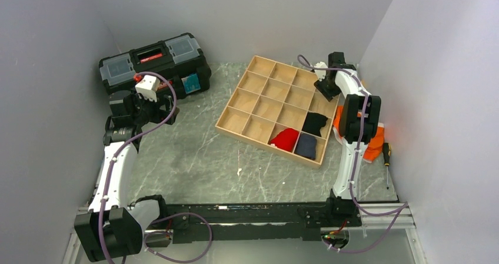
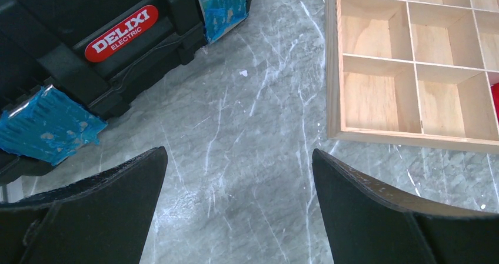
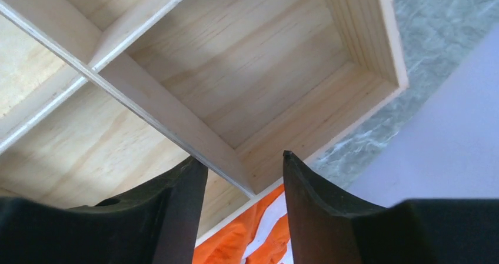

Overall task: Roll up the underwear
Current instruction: Move the storage box to the center of the board, then pick up the underwear from the corner of the board.

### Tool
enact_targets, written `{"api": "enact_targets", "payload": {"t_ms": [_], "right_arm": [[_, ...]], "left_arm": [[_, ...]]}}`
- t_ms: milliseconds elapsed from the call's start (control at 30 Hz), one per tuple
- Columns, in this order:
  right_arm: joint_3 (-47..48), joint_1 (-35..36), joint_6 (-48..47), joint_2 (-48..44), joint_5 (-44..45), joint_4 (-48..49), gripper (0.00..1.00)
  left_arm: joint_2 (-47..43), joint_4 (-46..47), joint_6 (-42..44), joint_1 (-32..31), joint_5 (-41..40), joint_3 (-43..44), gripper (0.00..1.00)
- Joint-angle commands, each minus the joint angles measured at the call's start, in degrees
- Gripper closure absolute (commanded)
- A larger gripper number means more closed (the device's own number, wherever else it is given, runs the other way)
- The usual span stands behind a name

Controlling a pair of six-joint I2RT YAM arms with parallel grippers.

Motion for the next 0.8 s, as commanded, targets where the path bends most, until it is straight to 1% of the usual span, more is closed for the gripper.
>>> {"api": "enact_targets", "payload": {"t_ms": [0,100,133,233,267,300,333,367,500,600,700,767], "right_arm": [[2.63,-0.71,4.72,-6.06,3.36,6.33,0.45],[-2.56,-0.55,6.50,-12.49,-3.95,5.57,0.39],[-4.83,-0.58,6.95,-15.75,-4.68,5.55,0.38],[-9.28,-0.70,7.68,-21.65,-6.68,2.17,0.35],[-10.81,-0.98,7.82,-23.26,-6.46,0.72,0.32],[-12.61,-1.29,8.20,-24.70,-6.03,-0.83,0.22],[-14.60,-1.91,8.61,-26.17,-5.72,-2.31,0.10],[-16.59,-2.51,8.93,-27.45,-5.81,-3.49,0.02],[-26.54,-6.63,9.62,-32.24,-8.61,-4.50,0.00],[-33.22,-8.97,9.16,-34.13,-11.04,-3.51,0.00],[-39.02,-10.59,8.66,-34.09,-12.54,0.24,0.00],[-41.15,-11.93,8.18,-31.55,-11.81,3.01,0.01]], "left_arm": [[-0.58,1.15,-0.83,0.28,1.21,1.13,0.00],[-0.72,2.17,-1.10,0.28,1.93,0.43,0.01],[-0.55,1.31,-1.02,0.28,1.91,1.03,0.01],[-0.77,1.23,-1.30,0.28,1.54,1.21,0.01],[-0.83,1.69,-1.44,0.24,2.00,0.93,0.01],[-0.75,1.70,-1.54,0.27,2.46,0.89,0.01],[-0.71,1.16,-1.39,0.27,2.68,1.18,0.01],[-0.67,0.50,-1.26,0.28,2.44,1.53,0.01],[-1.61,1.86,-1.60,0.28,2.47,0.93,0.00],[-1.37,0.66,-1.21,0.31,2.80,1.43,0.01],[-1.79,1.63,-1.35,0.37,2.21,0.96,0.01],[-1.61,1.80,-1.47,0.28,3.14,0.83,0.01]]}}
